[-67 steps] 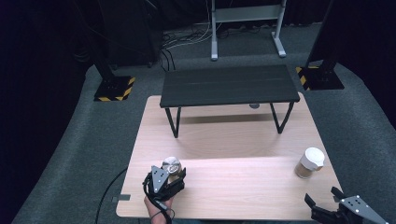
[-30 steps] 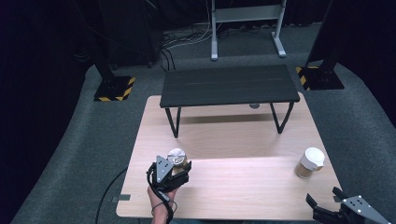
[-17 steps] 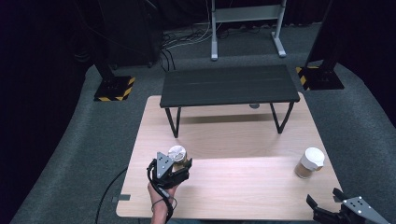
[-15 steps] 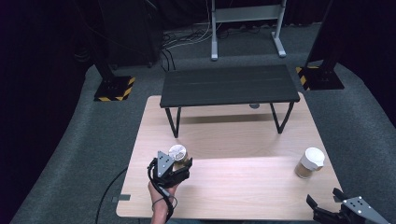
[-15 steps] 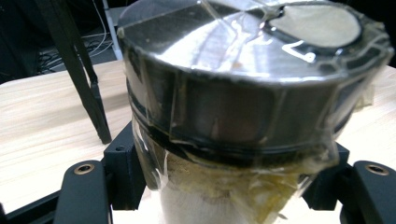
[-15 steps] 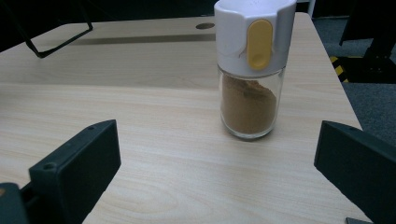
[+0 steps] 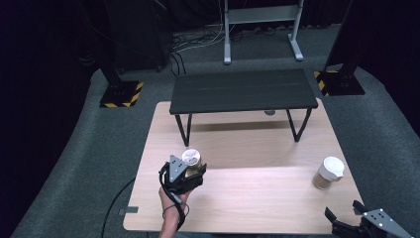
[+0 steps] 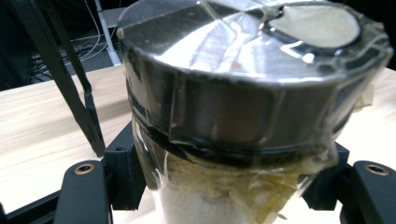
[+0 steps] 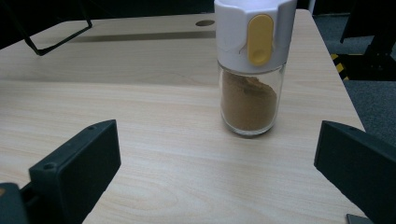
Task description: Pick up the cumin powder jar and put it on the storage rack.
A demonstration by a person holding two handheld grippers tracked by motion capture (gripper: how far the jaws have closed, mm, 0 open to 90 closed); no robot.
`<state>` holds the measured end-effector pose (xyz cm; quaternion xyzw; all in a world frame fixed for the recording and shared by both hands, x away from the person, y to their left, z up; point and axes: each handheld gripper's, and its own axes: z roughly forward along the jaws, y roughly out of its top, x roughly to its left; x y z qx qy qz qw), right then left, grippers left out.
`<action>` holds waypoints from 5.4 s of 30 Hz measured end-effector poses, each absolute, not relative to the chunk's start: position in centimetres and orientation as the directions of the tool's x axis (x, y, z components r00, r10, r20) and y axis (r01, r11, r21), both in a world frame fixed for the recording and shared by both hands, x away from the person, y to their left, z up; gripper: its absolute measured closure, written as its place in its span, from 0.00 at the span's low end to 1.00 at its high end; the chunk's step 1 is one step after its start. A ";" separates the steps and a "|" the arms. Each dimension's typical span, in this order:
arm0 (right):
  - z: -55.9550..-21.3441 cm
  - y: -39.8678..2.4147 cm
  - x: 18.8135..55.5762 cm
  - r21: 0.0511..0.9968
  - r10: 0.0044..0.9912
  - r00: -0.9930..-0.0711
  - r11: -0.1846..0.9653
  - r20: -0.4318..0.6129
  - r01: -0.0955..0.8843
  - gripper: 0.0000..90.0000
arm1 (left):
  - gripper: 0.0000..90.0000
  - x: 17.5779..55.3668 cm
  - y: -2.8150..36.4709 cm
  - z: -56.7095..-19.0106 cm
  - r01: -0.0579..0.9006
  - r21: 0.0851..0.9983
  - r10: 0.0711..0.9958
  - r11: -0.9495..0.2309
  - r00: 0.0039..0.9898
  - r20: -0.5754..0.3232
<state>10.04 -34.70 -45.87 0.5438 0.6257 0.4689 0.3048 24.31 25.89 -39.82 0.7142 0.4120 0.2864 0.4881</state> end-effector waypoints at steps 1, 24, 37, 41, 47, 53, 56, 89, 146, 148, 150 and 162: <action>-45.9 -34.7 10.0 0.918 0.966 -0.223 -0.032 0.129 0.395 0.00 | 0.34 24.4 25.9 -39.8 0.309 0.933 0.867 -0.185 0.499 0.007; -45.8 -34.8 10.1 0.915 0.966 -0.223 -0.029 0.129 0.403 0.00 | 0.34 26.0 24.8 -38.8 0.299 0.932 0.848 -0.207 0.530 0.018; -45.8 -34.9 10.1 0.914 0.967 -0.221 -0.030 0.130 0.404 0.00 | 0.34 27.1 24.3 -38.1 0.289 0.934 0.830 -0.210 0.558 0.013; -45.9 -34.9 10.1 0.914 0.967 -0.218 -0.033 0.132 0.405 0.00 | 0.34 27.3 24.0 -37.9 0.283 0.935 0.826 -0.214 0.564 0.018; -45.9 -34.9 10.1 0.912 0.968 -0.216 -0.030 0.129 0.409 0.00 | 0.34 27.6 23.8 -37.6 0.283 0.933 0.821 -0.222 0.570 0.022; -45.9 -34.9 10.0 0.912 0.968 -0.213 -0.031 0.129 0.410 0.00 | 0.34 27.9 23.8 -37.4 0.279 0.935 0.822 -0.219 0.569 0.023; -46.0 -34.9 9.9 0.911 0.969 -0.212 -0.032 0.130 0.411 0.00 | 0.34 28.0 23.7 -37.2 0.276 0.936 0.822 -0.220 0.569 0.025; -46.2 -35.1 10.0 0.909 0.969 -0.207 -0.038 0.135 0.416 0.00 | 0.34 29.9 23.1 -35.7 0.267 0.935 0.819 -0.235 0.572 0.043; -46.0 -35.3 10.0 0.908 0.969 -0.205 -0.041 0.138 0.418 0.00 | 0.34 34.8 21.4 -32.8 0.262 0.931 0.814 -0.255 0.578 0.060; -46.0 -35.3 10.0 0.908 0.969 -0.206 -0.042 0.139 0.418 0.00 | 0.34 34.9 21.4 -32.8 0.260 0.932 0.815 -0.251 0.576 0.059; -46.0 -35.2 10.0 0.908 0.969 -0.206 -0.039 0.136 0.418 0.00 | 0.34 35.0 21.4 -32.6 0.258 0.931 0.814 -0.259 0.578 0.067; -46.1 -35.4 10.0 0.909 0.966 -0.212 -0.046 0.146 0.415 0.00 | 0.34 35.5 21.1 -32.1 0.250 0.931 0.815 -0.265 0.574 0.078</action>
